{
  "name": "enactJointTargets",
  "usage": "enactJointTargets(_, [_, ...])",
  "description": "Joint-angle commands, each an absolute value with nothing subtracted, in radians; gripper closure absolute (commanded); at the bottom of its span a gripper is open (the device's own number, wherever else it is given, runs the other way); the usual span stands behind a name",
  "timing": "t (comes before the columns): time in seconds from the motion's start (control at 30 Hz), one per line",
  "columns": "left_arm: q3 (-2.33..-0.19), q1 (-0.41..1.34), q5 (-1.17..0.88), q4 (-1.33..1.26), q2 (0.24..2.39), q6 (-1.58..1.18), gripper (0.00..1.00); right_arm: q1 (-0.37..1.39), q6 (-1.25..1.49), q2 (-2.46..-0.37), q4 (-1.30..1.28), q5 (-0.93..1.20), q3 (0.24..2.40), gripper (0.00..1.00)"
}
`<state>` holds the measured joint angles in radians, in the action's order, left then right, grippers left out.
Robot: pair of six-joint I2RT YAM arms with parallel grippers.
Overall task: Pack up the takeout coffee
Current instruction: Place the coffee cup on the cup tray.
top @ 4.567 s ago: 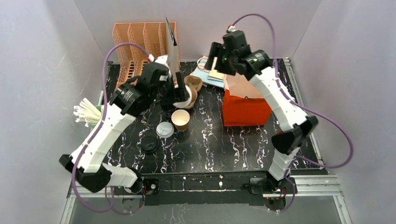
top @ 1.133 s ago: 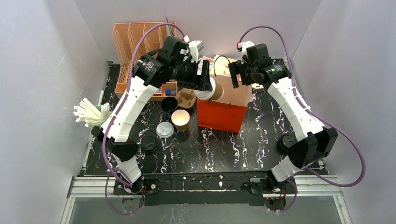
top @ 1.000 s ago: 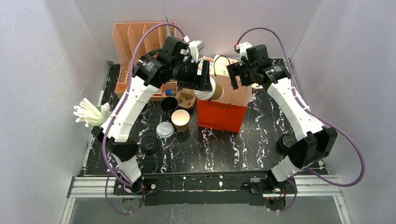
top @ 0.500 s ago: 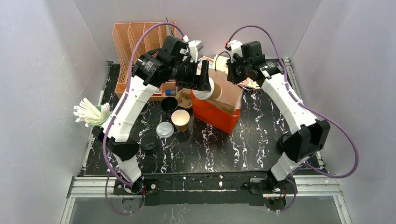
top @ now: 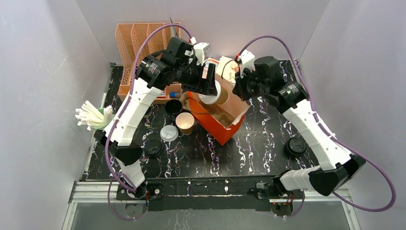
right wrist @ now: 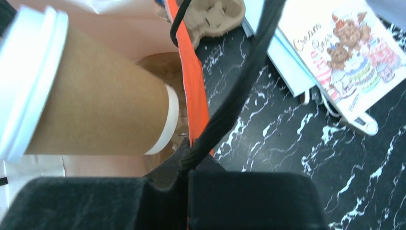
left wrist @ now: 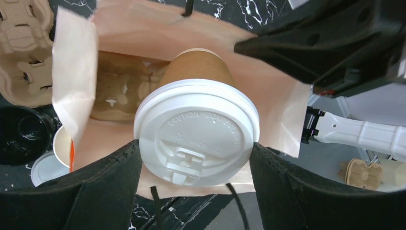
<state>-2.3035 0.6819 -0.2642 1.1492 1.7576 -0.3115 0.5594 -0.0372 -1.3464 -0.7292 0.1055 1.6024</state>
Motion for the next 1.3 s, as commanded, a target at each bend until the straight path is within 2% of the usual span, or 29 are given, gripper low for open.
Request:
enactJointTargets(0.0, [-2.28, 0.688, -0.292, 1.14, 1.727, -0.305, 0.47, 0.636, 0.042, -1.273, -0.696, -0.072, 1.516, 0.99])
enactJointTargets(0.37, [-2.335, 0.778, -0.256, 1.109, 1.824, -0.349, 0.49, 0.969, 0.229, -1.212, -0.724, -0.779, 1.424, 0.99])
enactJointTargets(0.73, [-2.181, 0.811, -0.172, 1.089, 1.808, -0.342, 0.5, 0.989, 0.242, -1.079, -0.587, -0.749, 1.265, 0.99])
enactJointTargets(0.9, [-2.174, 0.823, -0.081, 1.08, 1.839, -0.352, 0.51, 0.99, 0.245, -0.974, -0.468, -0.736, 1.149, 0.99])
enactJointTargets(1.27, [-2.056, 0.895, 0.004, 1.03, 1.808, -0.327, 0.51, 0.99, 0.274, -0.995, -0.531, -0.746, 1.19, 0.99])
